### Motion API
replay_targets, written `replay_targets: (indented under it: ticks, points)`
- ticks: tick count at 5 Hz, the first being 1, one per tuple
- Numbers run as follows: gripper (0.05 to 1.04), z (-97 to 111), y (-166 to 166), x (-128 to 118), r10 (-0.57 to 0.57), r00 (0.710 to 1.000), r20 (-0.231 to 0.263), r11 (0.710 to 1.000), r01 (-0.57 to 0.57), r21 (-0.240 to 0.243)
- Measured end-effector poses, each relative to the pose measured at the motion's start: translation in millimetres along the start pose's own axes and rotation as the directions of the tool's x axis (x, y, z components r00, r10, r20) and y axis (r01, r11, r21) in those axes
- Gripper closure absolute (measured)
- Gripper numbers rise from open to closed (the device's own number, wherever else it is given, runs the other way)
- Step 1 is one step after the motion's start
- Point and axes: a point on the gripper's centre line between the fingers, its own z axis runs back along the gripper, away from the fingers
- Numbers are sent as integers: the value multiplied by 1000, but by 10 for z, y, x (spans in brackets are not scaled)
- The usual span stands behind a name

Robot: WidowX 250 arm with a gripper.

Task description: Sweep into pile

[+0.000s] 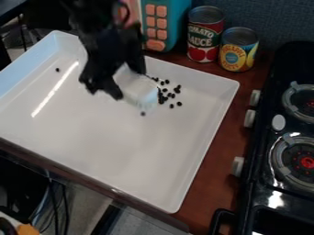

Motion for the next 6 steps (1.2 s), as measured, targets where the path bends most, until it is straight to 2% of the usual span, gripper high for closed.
replay_targets:
  ticks: [1,2,3,4,6]
  points:
    - [348,-123,47,-125,-25,999,-24,1000,25,10]
    - [348,-341,94,-236,28,999,-32,998,-26,59]
    - [348,-503,132,-261,152,988,-19,980,-149,131]
    - [348,-639,74,-272,218,976,0,960,-215,179]
    - [348,-827,-198,-152,272,961,55,948,-277,158]
